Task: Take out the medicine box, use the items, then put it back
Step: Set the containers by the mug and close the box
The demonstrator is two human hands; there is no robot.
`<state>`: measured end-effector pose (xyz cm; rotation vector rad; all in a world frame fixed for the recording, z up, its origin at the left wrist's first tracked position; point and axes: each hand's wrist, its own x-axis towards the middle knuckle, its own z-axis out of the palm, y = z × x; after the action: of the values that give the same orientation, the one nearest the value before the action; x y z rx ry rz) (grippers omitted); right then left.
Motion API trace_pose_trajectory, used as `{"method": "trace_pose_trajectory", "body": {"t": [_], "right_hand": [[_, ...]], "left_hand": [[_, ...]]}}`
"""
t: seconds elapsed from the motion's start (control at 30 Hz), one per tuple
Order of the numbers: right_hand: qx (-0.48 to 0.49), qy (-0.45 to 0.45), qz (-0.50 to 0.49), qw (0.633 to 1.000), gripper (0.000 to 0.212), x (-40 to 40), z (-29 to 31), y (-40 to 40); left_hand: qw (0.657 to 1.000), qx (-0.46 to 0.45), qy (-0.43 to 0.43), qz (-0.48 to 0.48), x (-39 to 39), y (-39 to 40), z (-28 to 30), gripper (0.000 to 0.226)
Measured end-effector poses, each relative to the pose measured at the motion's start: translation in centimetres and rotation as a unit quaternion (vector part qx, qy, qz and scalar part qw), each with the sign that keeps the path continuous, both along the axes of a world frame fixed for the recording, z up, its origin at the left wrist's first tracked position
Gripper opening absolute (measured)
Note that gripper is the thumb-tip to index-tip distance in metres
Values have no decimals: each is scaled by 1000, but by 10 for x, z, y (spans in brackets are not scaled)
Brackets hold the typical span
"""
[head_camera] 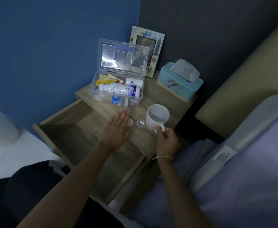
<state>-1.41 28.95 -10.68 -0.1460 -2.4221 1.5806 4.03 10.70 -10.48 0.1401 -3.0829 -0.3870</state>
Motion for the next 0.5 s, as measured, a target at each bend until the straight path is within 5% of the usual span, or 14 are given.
{"method": "trace_pose_trajectory", "body": {"t": [0.23,0.5], "right_hand": [[-47,-32,11,998,42,4,3,-4],[8,131,98,986,43,5,28,-23]], "left_hand": [[1000,14,20,13,3,1,9,67],[997,7,66,40,8,-3,25,59]]}}
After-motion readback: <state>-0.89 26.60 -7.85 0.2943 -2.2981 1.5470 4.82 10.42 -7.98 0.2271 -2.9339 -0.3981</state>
